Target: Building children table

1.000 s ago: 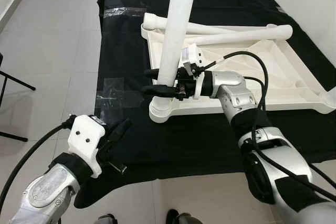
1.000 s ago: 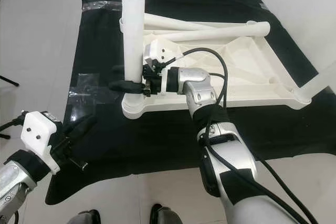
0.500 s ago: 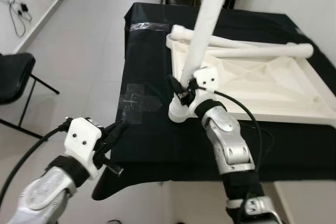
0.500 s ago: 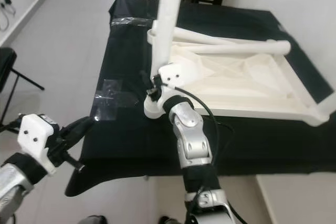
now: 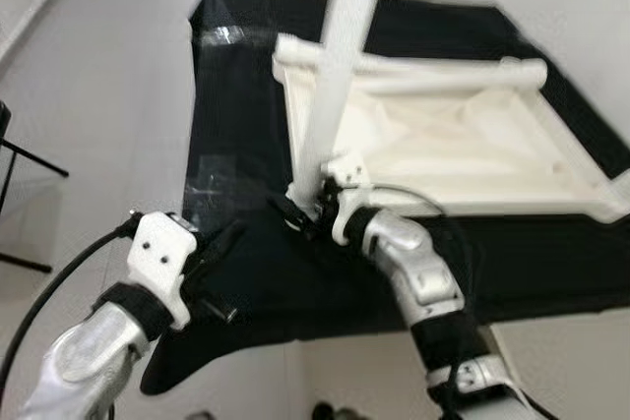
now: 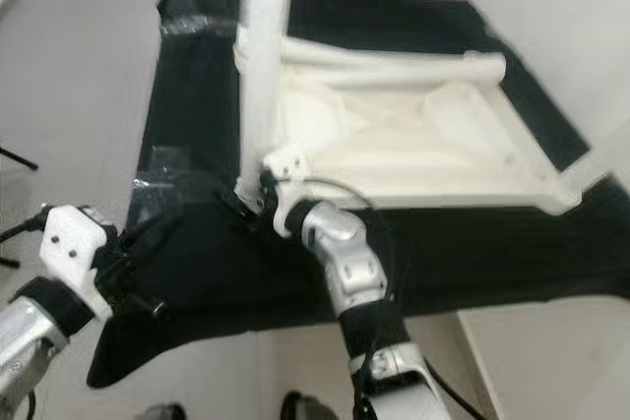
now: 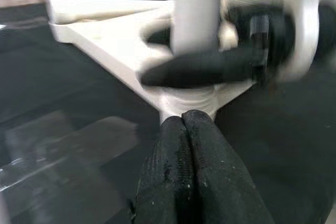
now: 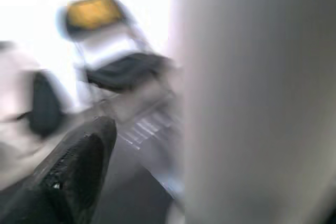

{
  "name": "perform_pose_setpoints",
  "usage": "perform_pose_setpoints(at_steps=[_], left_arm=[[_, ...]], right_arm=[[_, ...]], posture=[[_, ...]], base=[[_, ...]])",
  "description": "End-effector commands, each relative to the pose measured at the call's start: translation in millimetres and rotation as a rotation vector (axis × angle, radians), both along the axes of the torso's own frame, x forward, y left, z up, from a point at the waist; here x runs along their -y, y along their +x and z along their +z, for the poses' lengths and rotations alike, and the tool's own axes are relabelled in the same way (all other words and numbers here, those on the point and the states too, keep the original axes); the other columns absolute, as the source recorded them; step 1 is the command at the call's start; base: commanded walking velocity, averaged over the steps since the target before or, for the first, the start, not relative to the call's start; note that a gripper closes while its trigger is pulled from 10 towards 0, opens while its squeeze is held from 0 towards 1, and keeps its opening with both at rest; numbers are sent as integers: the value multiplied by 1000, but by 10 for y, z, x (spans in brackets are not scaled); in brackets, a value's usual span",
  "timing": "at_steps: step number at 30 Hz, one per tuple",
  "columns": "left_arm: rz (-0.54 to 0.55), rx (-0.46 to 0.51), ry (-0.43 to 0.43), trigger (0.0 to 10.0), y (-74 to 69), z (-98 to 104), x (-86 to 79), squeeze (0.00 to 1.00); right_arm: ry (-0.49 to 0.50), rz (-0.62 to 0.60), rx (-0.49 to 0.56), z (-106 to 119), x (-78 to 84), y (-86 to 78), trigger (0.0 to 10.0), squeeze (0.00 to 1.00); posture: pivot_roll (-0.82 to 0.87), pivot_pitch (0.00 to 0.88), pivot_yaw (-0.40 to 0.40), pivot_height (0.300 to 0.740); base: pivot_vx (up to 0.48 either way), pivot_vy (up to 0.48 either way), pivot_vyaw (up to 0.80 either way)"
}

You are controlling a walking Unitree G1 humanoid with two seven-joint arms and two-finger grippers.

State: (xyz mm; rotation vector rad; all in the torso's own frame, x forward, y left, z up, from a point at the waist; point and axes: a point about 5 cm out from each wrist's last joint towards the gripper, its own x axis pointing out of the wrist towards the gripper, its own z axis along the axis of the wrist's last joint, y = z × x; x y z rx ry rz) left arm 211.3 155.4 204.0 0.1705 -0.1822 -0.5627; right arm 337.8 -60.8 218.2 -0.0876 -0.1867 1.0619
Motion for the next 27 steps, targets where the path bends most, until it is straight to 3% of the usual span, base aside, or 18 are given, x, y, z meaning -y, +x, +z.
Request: perform_pose_setpoints(at_steps=[1, 3, 5, 11, 12, 13, 14, 16, 17, 21, 27], left_arm=[[-15, -13, -4, 10000, -20, -35, 34, 0], [-15, -13, -4, 10000, -20, -35, 34, 0], [-10, -9, -6, 10000, -21, -33, 37, 0], [-7, -6, -6, 10000, -20, -30, 36, 0], [-7, -5, -6, 10000, -20, -28, 37, 0], [-7, -5, -6, 10000, -20, -28, 37, 0], [-8, -4, -6, 10000, -18, -24, 43, 0], [-8, -4, -6, 10000, -17, -23, 45, 0], [-9, -3, -6, 10000, -15, -23, 48, 0], [-13, -3, -7, 10000, -15, -24, 54, 0], [-16, -4, -7, 10000, -13, -22, 53, 0]], right_arm=[[-50, 129, 82, 94, 63, 3, 10000, 0], [-50, 129, 82, 94, 63, 3, 10000, 0], [-124, 255, 96, 198, 178, 106, 10000, 0], [-170, 322, 91, 293, 224, 192, 10000, 0], [-180, 342, 86, 330, 231, 214, 8706, 0], [-180, 342, 86, 330, 231, 214, 8706, 0], [-181, 353, 79, 399, 232, 258, 1216, 0], [-179, 362, 78, 415, 236, 265, 1216, 0], [-184, 381, 69, 416, 236, 269, 0, 0], [-198, 437, 48, 378, 232, 281, 0, 0], [-200, 425, 23, 300, 264, 302, 0, 0]], posture=[[142, 200, -136, 740], [142, 200, -136, 740], [145, 201, -140, 740], [149, 205, -140, 740], [149, 205, -140, 740], [149, 205, -140, 740], [149, 206, -143, 740], [149, 206, -143, 740], [149, 207, -145, 740], [148, 211, -144, 740], [145, 212, -141, 740]], base=[[0, 0, 0], [0, 0, 0], [0, 0, 0], [0, 0, 0], [0, 0, 0], [0, 0, 0], [0, 0, 0], [0, 0, 0], [0, 0, 0], [0, 0, 0], [0, 0, 0]])
